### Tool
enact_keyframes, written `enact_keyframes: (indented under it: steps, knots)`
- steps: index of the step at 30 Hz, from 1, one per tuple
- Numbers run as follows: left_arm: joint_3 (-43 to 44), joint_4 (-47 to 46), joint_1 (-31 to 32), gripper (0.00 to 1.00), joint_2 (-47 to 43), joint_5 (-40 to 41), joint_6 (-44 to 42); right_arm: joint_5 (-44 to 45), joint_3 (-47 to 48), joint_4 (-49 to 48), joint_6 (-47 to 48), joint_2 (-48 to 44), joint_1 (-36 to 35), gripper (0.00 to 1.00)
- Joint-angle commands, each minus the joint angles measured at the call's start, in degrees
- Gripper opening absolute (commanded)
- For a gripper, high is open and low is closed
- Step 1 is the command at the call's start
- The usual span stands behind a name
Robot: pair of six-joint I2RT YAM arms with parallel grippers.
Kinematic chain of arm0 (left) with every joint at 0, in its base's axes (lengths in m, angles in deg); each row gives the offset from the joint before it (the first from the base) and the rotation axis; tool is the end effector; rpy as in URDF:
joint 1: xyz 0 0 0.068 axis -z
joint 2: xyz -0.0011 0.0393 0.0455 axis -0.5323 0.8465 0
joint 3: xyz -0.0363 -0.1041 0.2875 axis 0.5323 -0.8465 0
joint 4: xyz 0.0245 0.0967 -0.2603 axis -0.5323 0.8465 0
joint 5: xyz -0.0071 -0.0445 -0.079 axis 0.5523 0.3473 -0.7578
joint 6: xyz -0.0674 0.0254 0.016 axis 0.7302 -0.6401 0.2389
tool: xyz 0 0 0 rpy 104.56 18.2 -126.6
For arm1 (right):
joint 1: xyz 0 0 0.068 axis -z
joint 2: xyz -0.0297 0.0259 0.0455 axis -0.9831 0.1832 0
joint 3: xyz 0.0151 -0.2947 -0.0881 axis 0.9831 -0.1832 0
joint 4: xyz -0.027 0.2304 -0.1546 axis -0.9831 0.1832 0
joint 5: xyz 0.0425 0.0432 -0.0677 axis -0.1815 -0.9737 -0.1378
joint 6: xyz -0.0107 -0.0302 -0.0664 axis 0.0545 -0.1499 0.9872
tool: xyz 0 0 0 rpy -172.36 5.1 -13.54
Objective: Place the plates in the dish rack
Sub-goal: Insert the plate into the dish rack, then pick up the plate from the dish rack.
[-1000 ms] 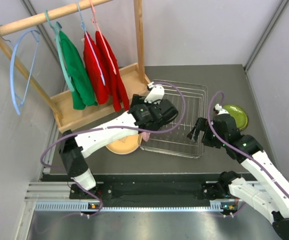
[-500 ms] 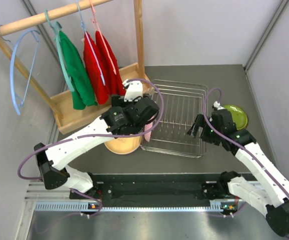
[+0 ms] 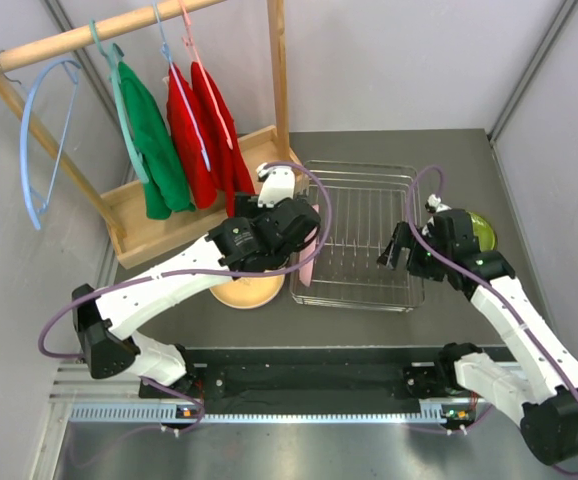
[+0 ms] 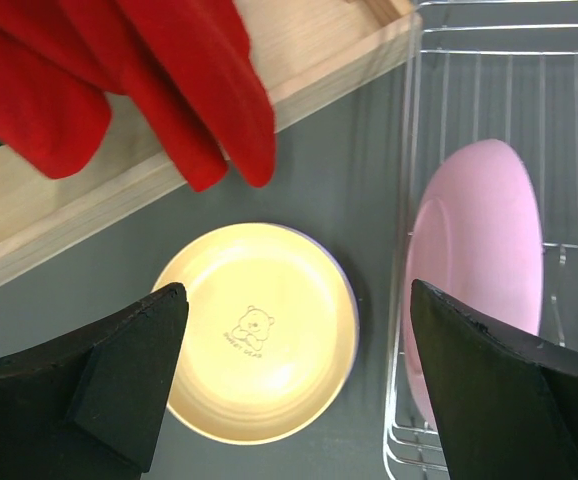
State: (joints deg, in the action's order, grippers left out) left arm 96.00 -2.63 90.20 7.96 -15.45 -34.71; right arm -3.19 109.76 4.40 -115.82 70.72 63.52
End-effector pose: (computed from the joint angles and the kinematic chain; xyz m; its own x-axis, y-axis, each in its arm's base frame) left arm 0.2062 -0.2374 0.3901 -0.4568 0.0756 -0.8863 -0.0423 0.9934 0.1065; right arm 0.1928 0.0637 0.2753 -0.7940 0.2802 -0.5395 0.0345 0.9068 0.4202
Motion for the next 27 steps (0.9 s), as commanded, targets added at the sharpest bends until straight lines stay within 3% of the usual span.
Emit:
enact_keyframes:
  steps: [1, 20, 27]
  knots:
    - [0.88, -6.07, -0.21, 0.97, 1.34, -4.29, -2.48, -6.49, 4.88, -2.36, 1.44, -3.72, 0.54, 0.99]
    - [6.15, -8.02, -0.12, 0.95, 11.97, -8.61, -2.22, 4.49, 6.21, 6.79, -5.24, -12.34, 0.54, 0.99]
    - [8.27, -7.66, -0.03, 0.95, 8.03, -7.99, -1.43, 4.85, 5.77, 7.40, -5.33, -12.95, 0.54, 0.99]
